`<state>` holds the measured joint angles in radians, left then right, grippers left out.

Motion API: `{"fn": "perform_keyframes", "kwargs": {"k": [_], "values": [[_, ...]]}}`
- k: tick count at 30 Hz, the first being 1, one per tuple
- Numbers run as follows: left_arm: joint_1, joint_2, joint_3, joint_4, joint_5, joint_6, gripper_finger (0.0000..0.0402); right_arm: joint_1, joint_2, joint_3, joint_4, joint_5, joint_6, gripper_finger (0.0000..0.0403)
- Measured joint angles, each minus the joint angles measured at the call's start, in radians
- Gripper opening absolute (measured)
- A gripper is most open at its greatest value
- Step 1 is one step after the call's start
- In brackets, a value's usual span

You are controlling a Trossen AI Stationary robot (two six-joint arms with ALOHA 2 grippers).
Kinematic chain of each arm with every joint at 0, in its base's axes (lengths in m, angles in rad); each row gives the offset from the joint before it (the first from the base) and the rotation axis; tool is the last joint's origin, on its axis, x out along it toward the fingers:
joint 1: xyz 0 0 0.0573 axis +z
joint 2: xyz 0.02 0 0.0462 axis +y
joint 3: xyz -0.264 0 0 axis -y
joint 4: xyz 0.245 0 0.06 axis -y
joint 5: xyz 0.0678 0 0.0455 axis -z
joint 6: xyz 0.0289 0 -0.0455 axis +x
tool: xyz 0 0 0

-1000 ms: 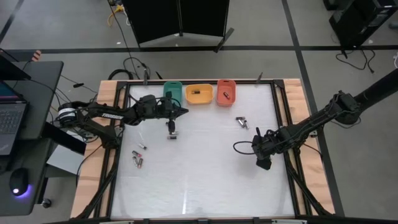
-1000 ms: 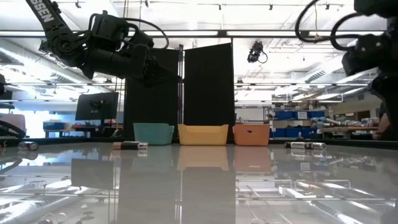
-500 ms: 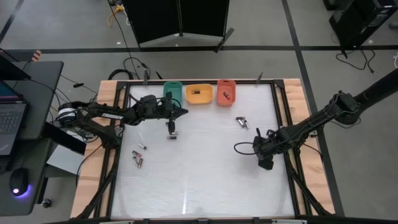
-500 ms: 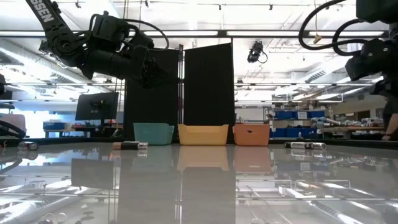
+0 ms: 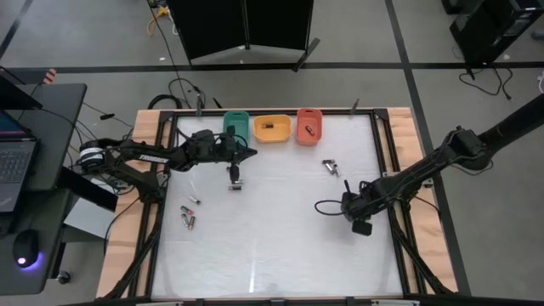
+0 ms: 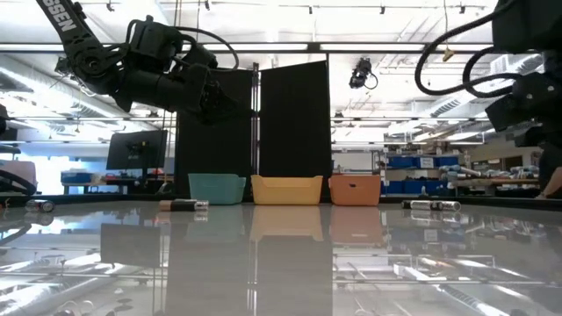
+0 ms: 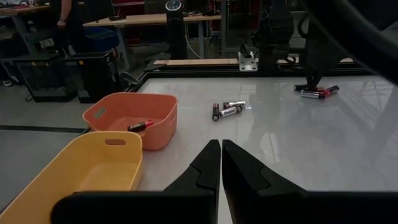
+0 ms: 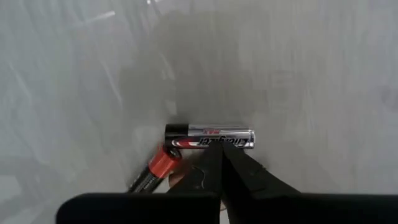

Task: Sort batteries
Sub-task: Put the silver battery into the green bin

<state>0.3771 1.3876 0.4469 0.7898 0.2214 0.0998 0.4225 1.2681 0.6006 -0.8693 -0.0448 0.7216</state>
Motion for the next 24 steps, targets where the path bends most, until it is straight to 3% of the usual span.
{"fn": "perform_keyframes", "kwargs": {"k": [20, 24], "values": [[0.0, 0.0, 0.0, 0.001, 0.0, 0.0, 0.0023, -0.057, -0.017, 0.038, 0.088, 0.021, -0.015, 0.0035], [0.0, 0.0, 0.0, 0.001, 0.0, 0.0, 0.0023, -0.079, -0.017, 0.096, 0.068, 0.027, 0.073, 0.0039]]}}
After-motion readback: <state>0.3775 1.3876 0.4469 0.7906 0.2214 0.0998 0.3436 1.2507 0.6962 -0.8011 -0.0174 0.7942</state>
